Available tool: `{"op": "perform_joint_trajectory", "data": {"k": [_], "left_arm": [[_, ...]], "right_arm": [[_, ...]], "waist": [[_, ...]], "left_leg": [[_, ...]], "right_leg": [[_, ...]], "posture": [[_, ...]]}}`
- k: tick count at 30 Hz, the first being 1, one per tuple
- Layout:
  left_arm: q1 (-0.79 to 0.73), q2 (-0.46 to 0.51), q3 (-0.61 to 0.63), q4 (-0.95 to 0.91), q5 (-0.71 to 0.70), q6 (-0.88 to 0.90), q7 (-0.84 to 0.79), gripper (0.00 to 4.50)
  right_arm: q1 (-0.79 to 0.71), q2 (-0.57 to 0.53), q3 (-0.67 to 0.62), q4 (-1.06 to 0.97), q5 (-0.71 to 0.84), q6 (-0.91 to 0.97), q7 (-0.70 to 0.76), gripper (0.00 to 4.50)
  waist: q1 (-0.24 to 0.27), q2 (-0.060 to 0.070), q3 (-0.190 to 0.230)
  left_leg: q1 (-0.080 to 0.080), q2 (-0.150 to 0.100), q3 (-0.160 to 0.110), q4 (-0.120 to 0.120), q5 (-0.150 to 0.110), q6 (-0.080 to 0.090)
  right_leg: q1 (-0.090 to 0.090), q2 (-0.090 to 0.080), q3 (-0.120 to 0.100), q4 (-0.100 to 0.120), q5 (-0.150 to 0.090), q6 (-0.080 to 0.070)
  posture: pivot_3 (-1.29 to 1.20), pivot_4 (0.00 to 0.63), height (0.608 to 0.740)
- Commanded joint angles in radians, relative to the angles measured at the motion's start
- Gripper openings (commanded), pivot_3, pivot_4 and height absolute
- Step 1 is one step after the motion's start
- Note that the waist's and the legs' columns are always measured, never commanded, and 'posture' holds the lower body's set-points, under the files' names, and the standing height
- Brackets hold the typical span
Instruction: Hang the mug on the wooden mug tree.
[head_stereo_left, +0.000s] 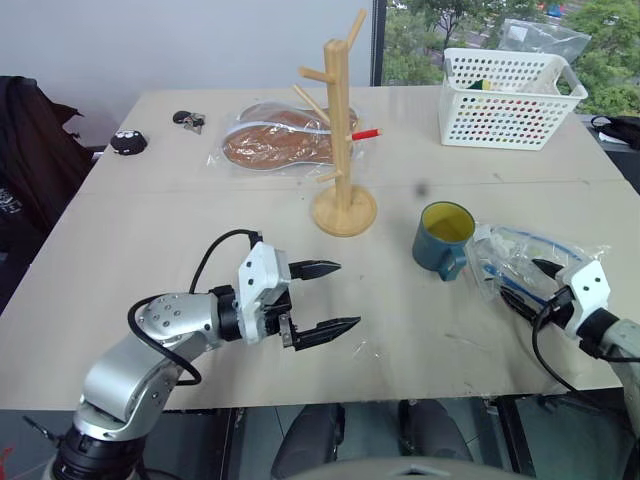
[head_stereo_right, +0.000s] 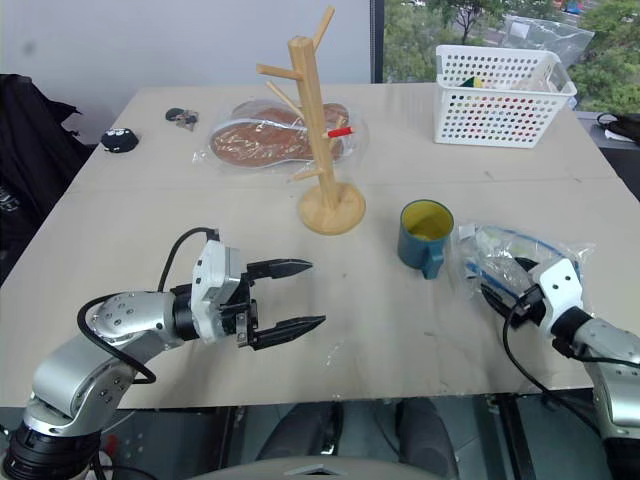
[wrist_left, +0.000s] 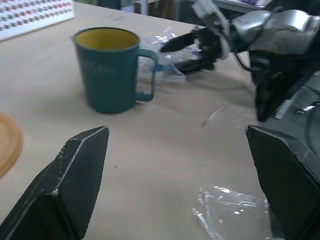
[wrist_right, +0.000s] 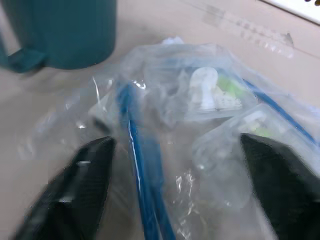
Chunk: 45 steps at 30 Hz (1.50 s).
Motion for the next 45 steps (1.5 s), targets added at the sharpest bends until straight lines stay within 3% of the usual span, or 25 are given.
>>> {"op": "perform_joint_trajectory", "data": {"k": [1, 2, 4, 6, 7, 12, 18, 23, 25, 27, 32, 37, 40, 45], "left_arm": [[-0.021, 0.017, 0.008, -0.043, -0.023, 0.013, 0.001, 4.5], [-0.025, 0.015, 0.007, -0.047, -0.017, 0.013, 0.01, 4.5], [-0.035, 0.0, 0.008, -0.057, -0.019, 0.014, 0.037, 4.5], [-0.048, -0.016, 0.01, -0.067, -0.032, 0.014, 0.056, 4.5], [-0.058, -0.023, 0.013, -0.077, -0.047, 0.019, 0.063, 4.5], [-0.118, -0.053, 0.003, -0.104, -0.091, 0.05, 0.117, 4.5], [-0.187, -0.086, -0.037, -0.079, -0.081, 0.063, 0.14, 4.5], [-0.199, -0.096, -0.064, -0.056, -0.041, 0.046, 0.14, 4.5], [-0.18, -0.092, -0.055, -0.063, -0.033, 0.043, 0.148, 4.5], [-0.153, -0.086, -0.044, -0.075, -0.022, 0.04, 0.157, 4.5], [-0.087, -0.072, -0.017, -0.104, -0.007, 0.039, 0.187, 4.5], [-0.05, -0.045, 0.001, -0.1, 0.002, 0.038, 0.179, 4.5], [-0.086, -0.045, -0.024, -0.072, 0.013, 0.033, 0.164, 4.5], [-0.163, -0.046, -0.035, -0.042, -0.005, 0.053, 0.135, 4.5]], "right_arm": [[0.005, -0.012, -0.012, -0.007, 0.034, 0.05, 0.018, 2.45], [0.007, -0.012, -0.014, -0.009, 0.035, 0.052, 0.02, 1.57], [0.007, -0.015, -0.023, -0.011, 0.036, 0.054, 0.011, 1.3], [-0.001, -0.017, -0.038, -0.003, 0.034, 0.062, -0.01, 0.31], [-0.019, -0.024, -0.05, 0.023, 0.014, 0.059, -0.043, 0.05], [-0.204, -0.091, -0.073, 0.231, -0.067, -0.009, -0.144, 0.05], [-0.534, -0.139, 0.017, 0.606, -0.205, -0.118, -0.224, 0.05], [-0.698, -0.16, 0.072, 0.833, -0.278, -0.157, -0.247, 2.39], [-0.678, -0.167, 0.058, 0.806, -0.258, -0.155, -0.221, 3.5], [-0.598, -0.174, 0.032, 0.696, -0.211, -0.135, -0.158, 4.3], [-0.27, -0.153, -0.074, 0.198, -0.061, 0.023, -0.104, 4.42], [0.089, -0.078, -0.081, -0.414, 0.19, 0.386, -0.131, 4.42], [0.113, 0.009, 0.008, -0.594, 0.244, 0.525, -0.241, 4.42], [0.054, 0.167, 0.156, -0.671, 0.177, 0.611, -0.428, 4.42]], "waist": [[-0.001, 0.0, 0.0], [-0.001, 0.0, 0.0], [-0.002, 0.0, 0.0], [-0.001, 0.0, 0.0], [-0.001, -0.001, 0.0], [-0.005, 0.0, 0.0], [-0.013, 0.0, 0.0], [-0.008, -0.001, 0.001], [-0.005, -0.001, 0.001], [-0.004, -0.001, 0.001], [0.0, 0.0, 0.001], [-0.005, 0.0, 0.0], [-0.01, 0.0, 0.001], [-0.004, -0.003, -0.001]], "left_leg": [[0.0, 0.0, 0.0, 0.0, 0.0, 0.0], [0.0, 0.0, 0.0, 0.0, 0.0, 0.0], [0.0, 0.0, 0.0, 0.0, -0.001, 0.001], [0.0, 0.0, 0.0, 0.0, -0.001, 0.001], [0.0, 0.0, 0.0, 0.0, -0.001, 0.001], [0.001, -0.001, 0.001, 0.001, 0.0, 0.001], [0.001, -0.001, 0.004, 0.001, 0.002, -0.003], [-0.002, 0.0, 0.005, -0.001, 0.002, -0.003], [-0.005, 0.0, 0.004, -0.001, 0.002, -0.003], [-0.005, -0.001, 0.004, -0.002, 0.002, -0.003], [-0.008, -0.001, 0.003, -0.002, 0.002, -0.003], [-0.005, 0.001, 0.003, -0.002, -0.001, 0.001], [-0.003, 0.003, 0.004, -0.002, -0.001, 0.002], [-0.001, 0.002, 0.003, 0.002, -0.001, 0.002]], "right_leg": [[0.0, 0.0, 0.0, 0.0, 0.0, 0.0], [0.0, 0.0, 0.0, 0.0, 0.001, 0.001], [0.0, 0.0, 0.0, 0.0, 0.0, 0.001], [0.0, 0.0, 0.0, 0.0, 0.0, 0.001], [0.001, 0.0, 0.0, 0.0, 0.0, 0.001], [0.001, -0.001, 0.002, 0.0, 0.0, -0.001], [0.0, 0.001, 0.004, 0.0, 0.001, 0.001], [-0.005, 0.001, 0.005, 0.0, 0.001, 0.001], [-0.007, 0.001, 0.005, 0.0, 0.001, 0.001], [-0.007, 0.0, 0.005, -0.001, 0.001, 0.001], [-0.01, -0.001, 0.005, 0.0, 0.001, 0.002], [-0.009, 0.001, 0.005, 0.002, 0.001, 0.002], [-0.006, 0.003, 0.006, 0.001, 0.001, 0.001], [-0.002, 0.003, 0.006, 0.001, -0.001, -0.002]], "posture": [[0.0, 0.15, 0.74], [0.0, 0.15, 0.74], [0.0, 0.15, 0.74], [0.0, 0.15, 0.74], [0.0, 0.15, 0.74], [0.0, 0.15, 0.74], [0.0, 0.15, 0.74], [0.0, 0.15, 0.74], [0.0, 0.15, 0.74], [0.0, 0.15, 0.74], [0.0, 0.15, 0.74], [0.0, 0.15, 0.74], [0.0, 0.15, 0.74], [0.0, 0.15, 0.74]]}}
